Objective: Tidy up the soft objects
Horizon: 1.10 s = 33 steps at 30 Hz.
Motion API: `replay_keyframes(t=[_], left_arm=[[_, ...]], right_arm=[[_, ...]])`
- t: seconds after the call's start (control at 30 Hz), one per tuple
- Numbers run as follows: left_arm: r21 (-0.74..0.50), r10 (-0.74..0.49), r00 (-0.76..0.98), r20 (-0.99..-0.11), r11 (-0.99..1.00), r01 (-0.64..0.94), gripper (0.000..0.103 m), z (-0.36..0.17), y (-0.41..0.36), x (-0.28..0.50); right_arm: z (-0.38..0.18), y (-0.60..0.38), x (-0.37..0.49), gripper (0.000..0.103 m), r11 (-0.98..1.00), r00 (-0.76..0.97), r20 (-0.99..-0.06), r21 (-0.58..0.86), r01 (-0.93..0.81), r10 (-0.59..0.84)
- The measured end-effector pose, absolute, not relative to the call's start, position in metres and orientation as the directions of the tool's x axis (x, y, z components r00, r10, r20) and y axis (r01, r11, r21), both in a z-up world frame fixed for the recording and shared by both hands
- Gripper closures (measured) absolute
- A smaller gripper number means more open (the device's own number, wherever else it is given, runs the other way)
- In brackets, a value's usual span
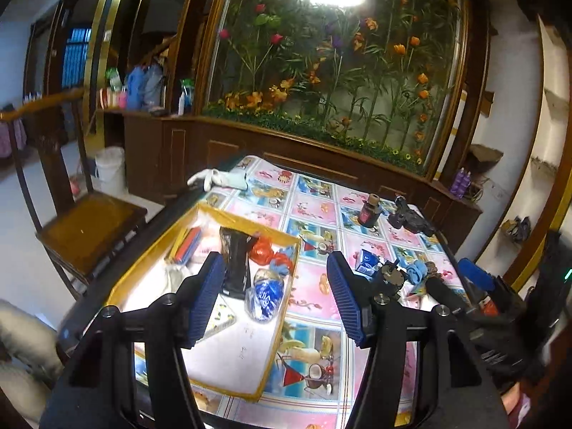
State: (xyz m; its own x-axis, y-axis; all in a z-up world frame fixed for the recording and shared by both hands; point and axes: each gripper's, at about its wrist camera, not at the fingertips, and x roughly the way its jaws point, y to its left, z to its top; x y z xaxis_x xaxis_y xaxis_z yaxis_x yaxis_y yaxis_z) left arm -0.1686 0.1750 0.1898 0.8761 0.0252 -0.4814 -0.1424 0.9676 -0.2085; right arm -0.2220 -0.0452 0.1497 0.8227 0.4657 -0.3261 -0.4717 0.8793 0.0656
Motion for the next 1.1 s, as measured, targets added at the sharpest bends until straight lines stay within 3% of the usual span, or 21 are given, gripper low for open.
replay_keyframes(t=[0.17, 0.37, 0.6, 0.9, 0.93, 1.0, 1.1], left_arm=[[-0.148, 0.045, 0.893, -0.448, 0.981, -0.124, 0.045, 0.228, 0.131, -0.158], [-0.126, -0.029, 0.917, -0.398, 0.992, -0.023, 0.045, 0.277, 0.073, -0.137], [-0.087, -0.168, 0.900, -0.402, 0.986, 0.145, 0.045, 0.297, 0.026, -0.137], [-0.304, -0.339, 0.827, -0.448, 0.928, 0.215, 0.044, 0.240, 0.083, -0.157], [-0.314, -0.343, 0.827, -0.445, 0.925, 0.215, 0.042, 0.234, 0.091, -0.160], [-0.370, -0.370, 0.824, -0.429, 0.904, 0.213, 0.020, 0.221, 0.116, -0.166], [-0.454, -0.403, 0.822, -0.402, 0.868, 0.204, 0.017, 0.200, 0.147, -0.176]], right_arm=[[0.107, -0.064, -0.222, 0.001, 0.939, 0.915, -0.298, -0.122, -0.320, 0.273], [0.085, -0.104, -0.220, 0.001, 0.948, 0.923, -0.262, -0.073, -0.309, 0.281], [0.071, -0.101, -0.204, 0.001, 0.971, 0.938, -0.287, -0.077, -0.226, 0.195], [0.085, -0.085, -0.235, 0.001, 0.986, 0.951, -0.301, -0.122, -0.111, 0.070], [0.088, -0.082, -0.244, 0.001, 0.988, 0.954, -0.291, -0.112, -0.103, 0.066], [0.089, -0.071, -0.253, 0.001, 0.991, 0.956, -0.291, -0.104, -0.078, 0.045], [0.087, -0.048, -0.259, 0.001, 0.993, 0.950, -0.311, -0.099, -0.068, 0.034]])
